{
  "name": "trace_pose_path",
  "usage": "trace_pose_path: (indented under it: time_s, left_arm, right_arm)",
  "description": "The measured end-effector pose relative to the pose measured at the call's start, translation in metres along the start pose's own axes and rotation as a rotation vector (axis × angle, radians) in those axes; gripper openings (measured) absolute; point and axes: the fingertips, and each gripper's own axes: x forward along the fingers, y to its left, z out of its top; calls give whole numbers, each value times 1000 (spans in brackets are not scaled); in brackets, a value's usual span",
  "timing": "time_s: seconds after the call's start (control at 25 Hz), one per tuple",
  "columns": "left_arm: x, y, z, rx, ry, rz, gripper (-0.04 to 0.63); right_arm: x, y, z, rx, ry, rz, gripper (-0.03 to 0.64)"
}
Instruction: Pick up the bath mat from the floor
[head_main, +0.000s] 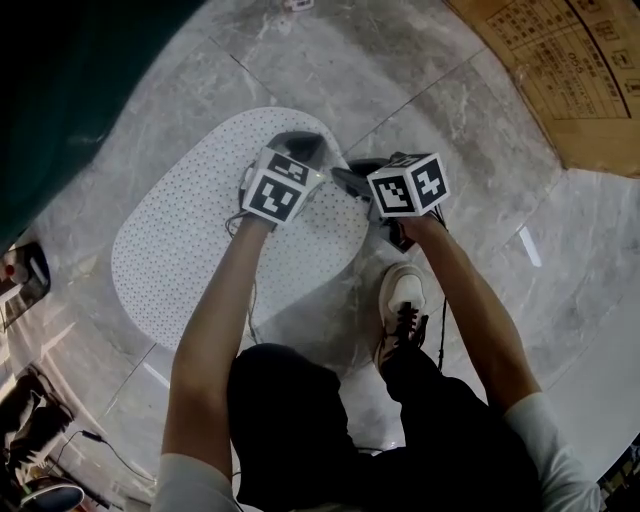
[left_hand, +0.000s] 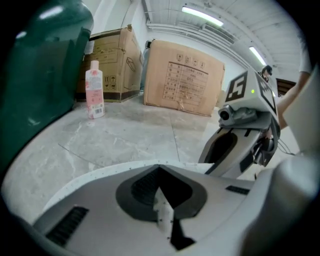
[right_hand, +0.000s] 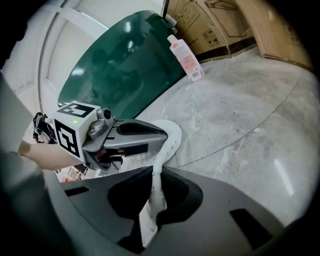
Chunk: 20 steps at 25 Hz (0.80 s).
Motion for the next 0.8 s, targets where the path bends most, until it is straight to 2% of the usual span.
trace_pose_path:
  time_s: [0.08, 0.2, 0.28, 0.4, 0.48, 0.56, 0.68, 0.72, 0.8]
  left_arm:
    - [-15, 7, 11, -14, -35, 43, 18]
    - [-51, 30, 31, -107, -139, 145, 18]
    - [-82, 49, 37, -122, -181, 220, 18]
    - [-125, 69, 33, -131, -200, 296, 18]
    - [-153, 76, 30, -156, -218, 333, 18]
    - [-179, 76, 30, -149, -231, 365, 18]
    - [-210, 72, 36, -72, -208, 392, 18]
    - [-220, 71, 40, -68, -200, 394, 18]
    - [-245, 71, 51, -114, -198, 398, 18]
  right_arm:
    - [-8, 12, 6, -30, -31, 17, 40]
    - [-22, 31, 20, -102, -61, 35, 36]
    - [-34, 44, 36, -109, -120, 57, 35]
    - [-53, 64, 53, -152, -174, 50, 35]
    - [-69, 75, 63, -186, -197, 16, 35]
    - [-87, 86, 76, -215, -222, -17, 35]
    - [-115, 102, 103, -247, -249, -48, 34]
    - [-123, 110, 112, -253, -249, -51, 34]
    - [-137, 131, 127, -250, -240, -44, 34]
